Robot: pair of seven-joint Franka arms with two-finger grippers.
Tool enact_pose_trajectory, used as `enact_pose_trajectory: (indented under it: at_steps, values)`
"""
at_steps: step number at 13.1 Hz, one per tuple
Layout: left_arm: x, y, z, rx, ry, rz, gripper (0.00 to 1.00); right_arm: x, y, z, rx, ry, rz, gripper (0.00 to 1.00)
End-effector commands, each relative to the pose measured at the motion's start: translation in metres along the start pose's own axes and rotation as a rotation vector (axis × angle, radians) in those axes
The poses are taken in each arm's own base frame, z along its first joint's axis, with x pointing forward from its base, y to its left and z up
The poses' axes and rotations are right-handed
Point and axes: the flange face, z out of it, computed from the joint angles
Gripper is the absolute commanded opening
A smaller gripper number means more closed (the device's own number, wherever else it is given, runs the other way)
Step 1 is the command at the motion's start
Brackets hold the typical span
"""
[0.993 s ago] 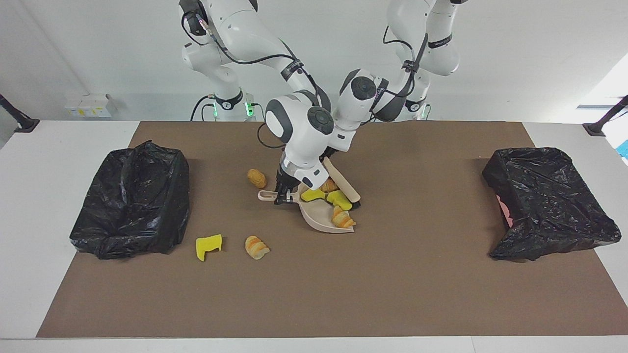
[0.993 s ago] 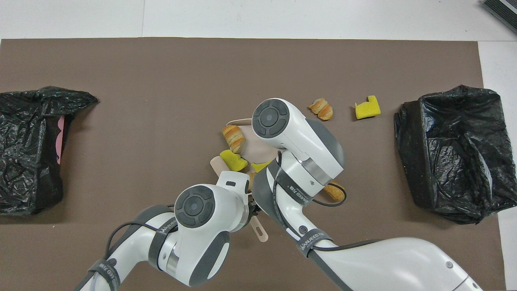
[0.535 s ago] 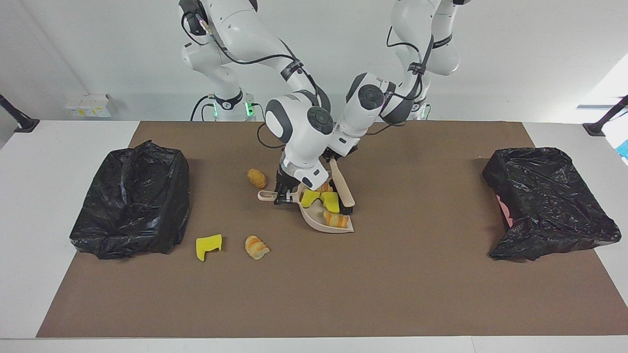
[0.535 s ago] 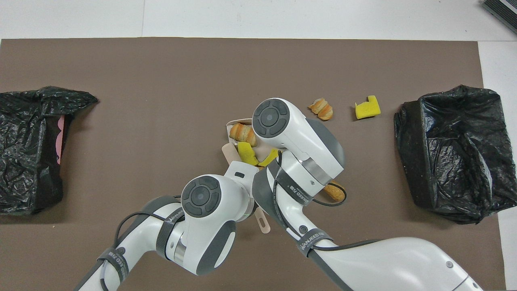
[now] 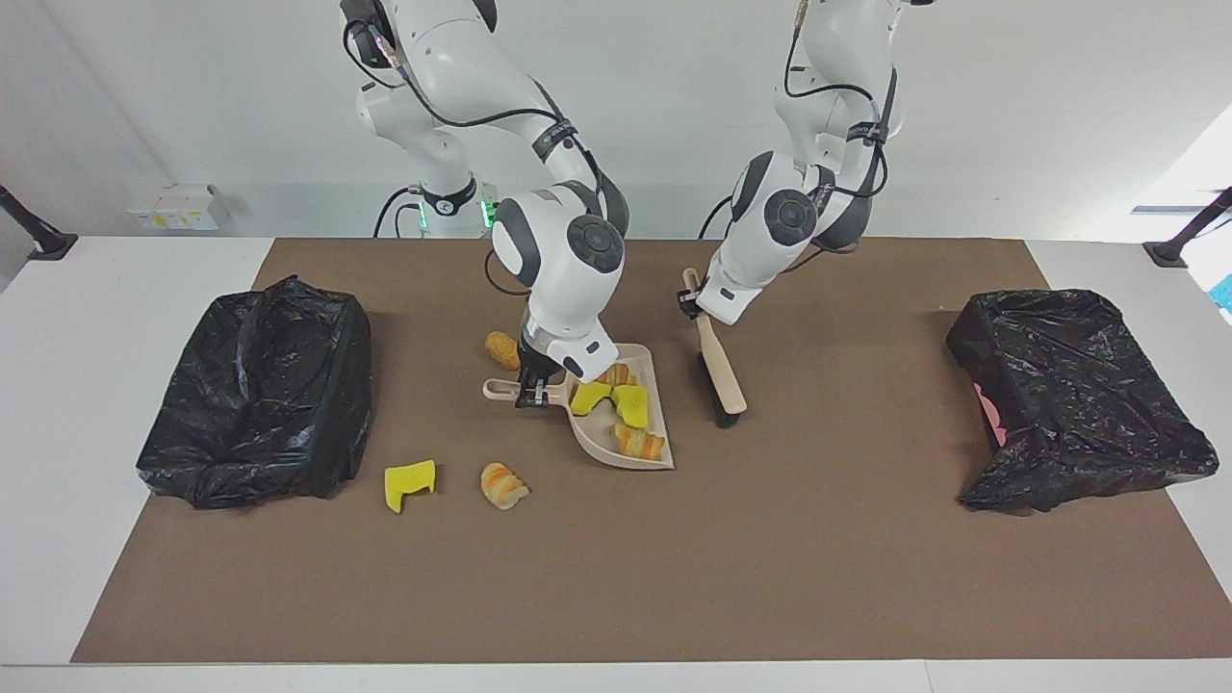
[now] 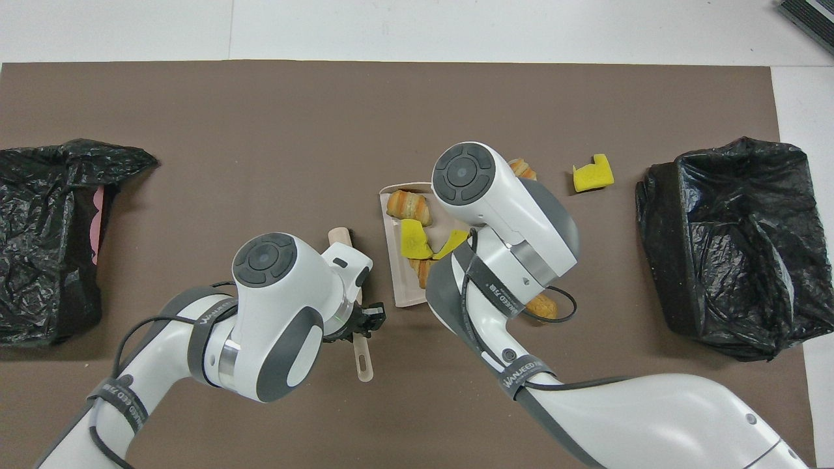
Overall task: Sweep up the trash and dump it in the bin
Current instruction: 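Carry the loaded dustpan with the right gripper over the black bag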
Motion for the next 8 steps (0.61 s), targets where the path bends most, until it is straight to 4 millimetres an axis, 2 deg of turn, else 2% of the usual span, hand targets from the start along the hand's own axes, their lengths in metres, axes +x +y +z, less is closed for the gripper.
enact_pose_trajectory:
  at_steps: [1,4,6,8]
  values:
    - [-0.032,0.012,0.005,0.054,0.005,0.05,0.0,-0.037,0.005,-0.021,-0.015,0.076,0.041,0.0]
    - [-0.074,0.032,0.02,0.106,0.026,0.053,0.0,-0.097,0.015,-0.038,-0.043,0.132,0.091,0.0]
    - [-0.091,0.042,0.027,0.091,0.06,0.013,0.0,-0.155,0.021,-0.038,-0.042,0.175,0.077,0.0]
    - [-0.119,0.047,0.049,0.071,0.102,0.029,0.0,-0.213,0.021,-0.03,-0.017,0.21,0.103,0.0]
